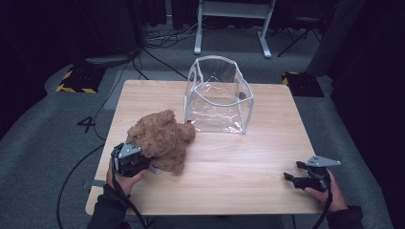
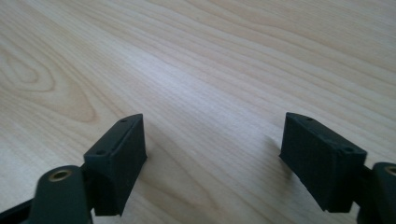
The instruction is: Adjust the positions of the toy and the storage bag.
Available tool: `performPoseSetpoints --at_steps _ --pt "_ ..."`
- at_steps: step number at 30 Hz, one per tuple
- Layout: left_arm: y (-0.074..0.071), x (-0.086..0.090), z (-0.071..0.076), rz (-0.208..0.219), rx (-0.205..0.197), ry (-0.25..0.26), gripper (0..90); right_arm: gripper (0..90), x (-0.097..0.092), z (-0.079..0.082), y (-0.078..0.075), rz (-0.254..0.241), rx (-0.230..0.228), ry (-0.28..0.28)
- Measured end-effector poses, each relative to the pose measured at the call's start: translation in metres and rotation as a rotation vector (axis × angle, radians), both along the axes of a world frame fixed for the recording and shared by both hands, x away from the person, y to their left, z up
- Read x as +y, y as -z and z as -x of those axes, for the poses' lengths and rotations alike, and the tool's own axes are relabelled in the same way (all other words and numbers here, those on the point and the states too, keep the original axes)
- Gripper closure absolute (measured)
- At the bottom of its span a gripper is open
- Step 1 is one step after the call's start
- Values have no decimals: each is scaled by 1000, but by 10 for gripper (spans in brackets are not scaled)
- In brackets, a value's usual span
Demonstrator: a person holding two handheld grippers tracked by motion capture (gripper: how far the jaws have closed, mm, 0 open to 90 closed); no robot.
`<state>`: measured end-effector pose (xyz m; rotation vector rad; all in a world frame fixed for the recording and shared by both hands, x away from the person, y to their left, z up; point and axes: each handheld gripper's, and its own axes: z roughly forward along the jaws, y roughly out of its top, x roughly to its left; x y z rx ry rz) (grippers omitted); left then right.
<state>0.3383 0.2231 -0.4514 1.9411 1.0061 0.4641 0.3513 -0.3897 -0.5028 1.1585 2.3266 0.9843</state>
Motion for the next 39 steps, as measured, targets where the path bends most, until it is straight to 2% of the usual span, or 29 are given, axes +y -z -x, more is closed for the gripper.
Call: performPoseSetpoints --at_steps 1,2,3,4,6,13,14,15,17,19,21,22,23,25,27,34,39 --pt "1 -1 0 -2 -4 -4 652 246 -2 -2 -2 -23 -19 4" --pt "1 -2 0 -3 -6 -3 652 244 -4 -3 -3 -51 -17 -16" --pt "1 -2 0 -3 -6 -3 651 244 -4 -3 -3 -51 -17 -16" --pt "2 -3 -1 0 -6 -6 651 275 -6 -4 -9 -86 -42 -52" --pt "3 -3 -1 7 -5 -7 650 291 -5 -5 -19 -130 -71 -74" --pt "4 -3 -1 10 0 -11 646 317 17 -17 -56 -122 -156 -146" --pt "4 -3 -1 10 0 -11 646 317 17 -17 -56 -122 -156 -146" --pt "4 -3 -2 8 0 -11 646 321 22 -20 -62 -132 -166 -160" --pt "3 -4 -1 2 1 -10 646 336 37 -27 -83 -102 -207 -196" --pt "1 -4 1 4 15 -11 646 345 46 -32 -96 -105 -229 -217" --pt "0 -3 2 0 15 -23 646 348 55 -37 -109 -97 -250 -234" --pt "0 -3 2 0 15 -23 645 348 55 -37 -109 -97 -250 -234" --pt "-1 -1 4 -8 15 -33 645 348 64 -42 -121 -91 -269 -246" --pt "-1 0 5 -6 14 -42 646 348 66 -44 -125 -94 -273 -253" --pt "-1 3 7 -11 13 -52 648 349 79 -51 -138 -77 -298 -267" --pt "-2 13 12 -1 21 -93 653 361 94 -63 -153 -81 -307 -297" --pt "-4 20 17 -17 28 -129 654 360 111 -72 -166 -66 -316 -322"
